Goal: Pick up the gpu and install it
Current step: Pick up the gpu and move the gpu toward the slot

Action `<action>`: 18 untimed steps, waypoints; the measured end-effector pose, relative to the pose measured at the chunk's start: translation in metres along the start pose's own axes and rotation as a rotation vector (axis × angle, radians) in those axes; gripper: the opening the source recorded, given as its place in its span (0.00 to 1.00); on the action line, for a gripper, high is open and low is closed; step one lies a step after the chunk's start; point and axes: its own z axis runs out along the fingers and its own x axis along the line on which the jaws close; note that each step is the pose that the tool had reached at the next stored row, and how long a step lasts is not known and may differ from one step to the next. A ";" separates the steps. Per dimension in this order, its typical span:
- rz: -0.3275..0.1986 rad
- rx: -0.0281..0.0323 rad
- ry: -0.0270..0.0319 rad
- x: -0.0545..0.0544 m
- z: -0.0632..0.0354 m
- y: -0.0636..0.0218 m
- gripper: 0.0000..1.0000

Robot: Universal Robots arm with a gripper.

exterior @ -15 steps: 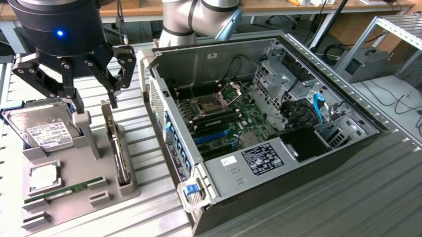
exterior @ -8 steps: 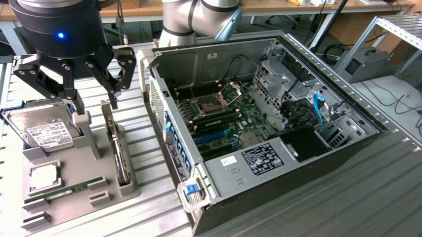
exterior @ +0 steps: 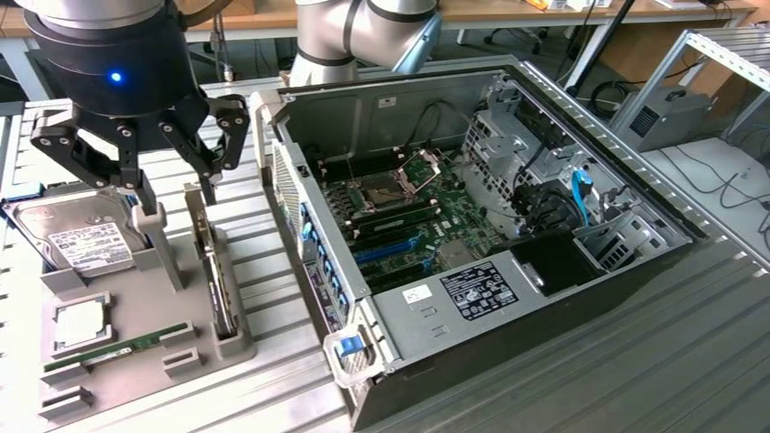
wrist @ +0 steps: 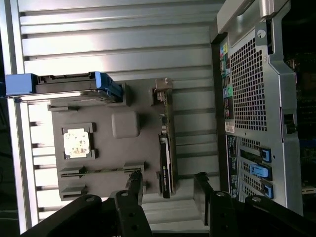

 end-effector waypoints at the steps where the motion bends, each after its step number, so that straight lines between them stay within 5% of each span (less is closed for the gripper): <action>1: 0.000 0.0000 0.0000 0.000 0.0009 0.0000 0.54; 18: 0.000 0.0001 0.0001 0.000 0.0081 -0.0003 0.54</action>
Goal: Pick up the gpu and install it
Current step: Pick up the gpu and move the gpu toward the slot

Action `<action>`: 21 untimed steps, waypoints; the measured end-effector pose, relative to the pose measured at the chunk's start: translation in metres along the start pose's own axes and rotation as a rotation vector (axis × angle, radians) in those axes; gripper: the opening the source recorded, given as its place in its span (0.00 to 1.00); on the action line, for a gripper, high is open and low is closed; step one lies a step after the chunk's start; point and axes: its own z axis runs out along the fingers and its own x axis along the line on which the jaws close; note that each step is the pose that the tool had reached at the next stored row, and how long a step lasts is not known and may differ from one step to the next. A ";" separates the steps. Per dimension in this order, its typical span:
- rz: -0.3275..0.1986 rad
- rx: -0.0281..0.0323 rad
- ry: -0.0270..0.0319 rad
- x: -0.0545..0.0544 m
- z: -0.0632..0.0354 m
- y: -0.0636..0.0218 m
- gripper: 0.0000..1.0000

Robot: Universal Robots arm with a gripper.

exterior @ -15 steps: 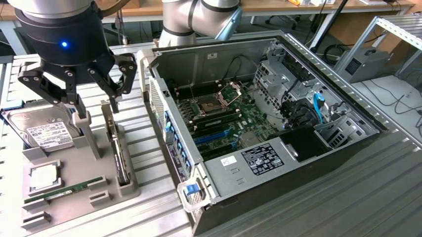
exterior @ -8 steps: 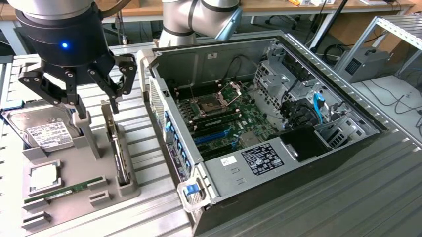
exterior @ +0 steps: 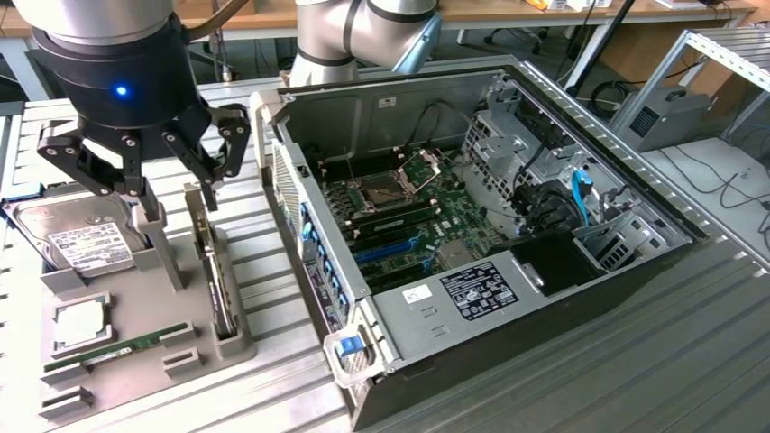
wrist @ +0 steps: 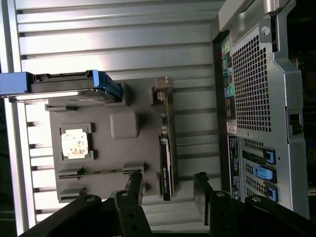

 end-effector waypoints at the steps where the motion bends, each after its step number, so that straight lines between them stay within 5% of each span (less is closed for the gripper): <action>1: 0.000 0.0000 0.0000 0.000 0.0012 -0.0001 0.54; 21: 0.000 0.0000 0.0000 0.000 0.0200 -0.0009 0.54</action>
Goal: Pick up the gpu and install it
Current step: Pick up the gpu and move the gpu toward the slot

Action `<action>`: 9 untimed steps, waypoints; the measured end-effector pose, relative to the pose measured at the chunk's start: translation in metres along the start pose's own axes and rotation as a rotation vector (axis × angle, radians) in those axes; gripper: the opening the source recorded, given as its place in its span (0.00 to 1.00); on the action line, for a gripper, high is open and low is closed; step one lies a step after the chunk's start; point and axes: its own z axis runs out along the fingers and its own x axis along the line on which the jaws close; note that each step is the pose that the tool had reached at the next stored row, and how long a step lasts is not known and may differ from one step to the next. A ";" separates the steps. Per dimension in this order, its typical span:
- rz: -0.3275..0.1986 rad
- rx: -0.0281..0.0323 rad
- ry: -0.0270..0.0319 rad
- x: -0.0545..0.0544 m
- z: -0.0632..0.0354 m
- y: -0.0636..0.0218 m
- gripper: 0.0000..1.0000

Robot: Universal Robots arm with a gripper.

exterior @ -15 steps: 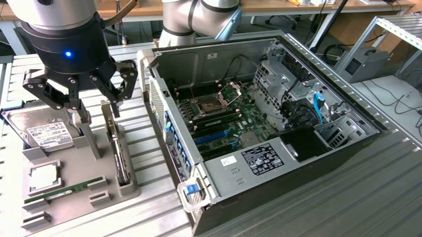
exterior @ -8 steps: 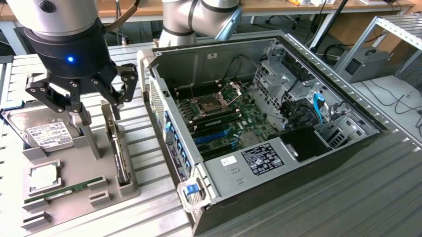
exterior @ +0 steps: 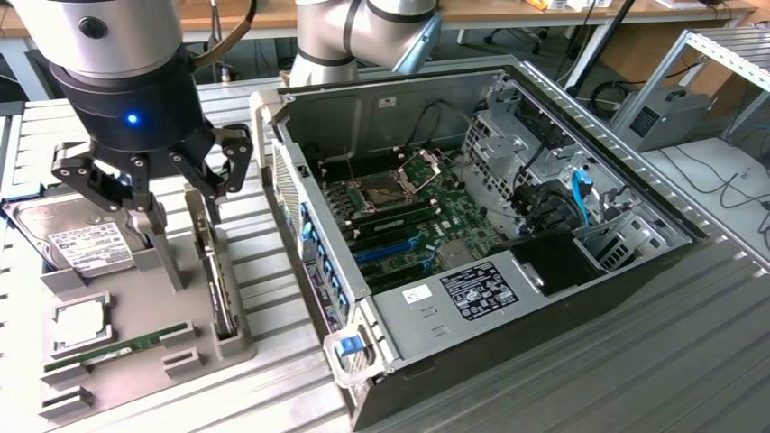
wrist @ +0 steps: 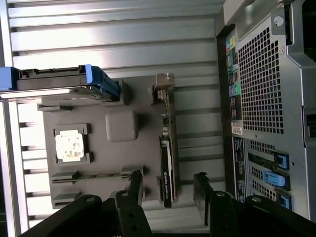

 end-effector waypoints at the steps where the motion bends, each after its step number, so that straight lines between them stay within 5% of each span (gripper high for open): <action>1: 0.000 0.0000 0.0000 0.000 0.0007 0.0000 0.54; 9: 0.000 -0.0001 -0.0001 0.000 0.0086 -0.0004 0.54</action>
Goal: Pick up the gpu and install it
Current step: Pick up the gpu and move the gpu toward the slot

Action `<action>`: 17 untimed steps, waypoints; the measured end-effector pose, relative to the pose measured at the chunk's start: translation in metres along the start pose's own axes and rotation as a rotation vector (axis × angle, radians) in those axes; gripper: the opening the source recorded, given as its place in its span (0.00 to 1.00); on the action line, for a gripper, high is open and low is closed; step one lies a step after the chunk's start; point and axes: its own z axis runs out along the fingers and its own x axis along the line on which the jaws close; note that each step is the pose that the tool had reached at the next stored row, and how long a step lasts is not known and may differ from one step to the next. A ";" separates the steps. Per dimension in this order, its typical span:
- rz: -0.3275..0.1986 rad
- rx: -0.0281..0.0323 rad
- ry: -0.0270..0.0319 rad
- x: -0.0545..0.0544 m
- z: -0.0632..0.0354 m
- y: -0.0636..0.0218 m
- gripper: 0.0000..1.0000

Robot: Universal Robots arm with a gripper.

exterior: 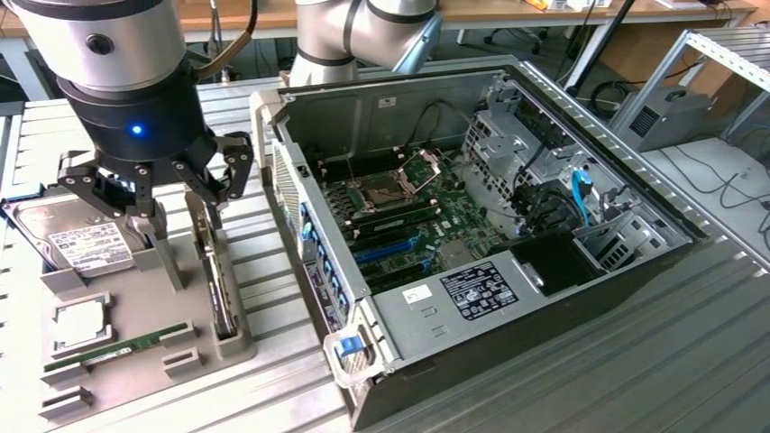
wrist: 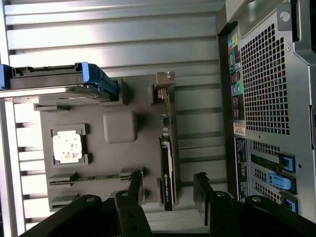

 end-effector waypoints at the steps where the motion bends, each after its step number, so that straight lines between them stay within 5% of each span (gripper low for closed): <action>1: 0.000 0.0000 0.0000 0.000 0.0013 -0.0001 0.54; 17: 0.000 0.0000 0.0000 0.000 0.0155 -0.0007 0.54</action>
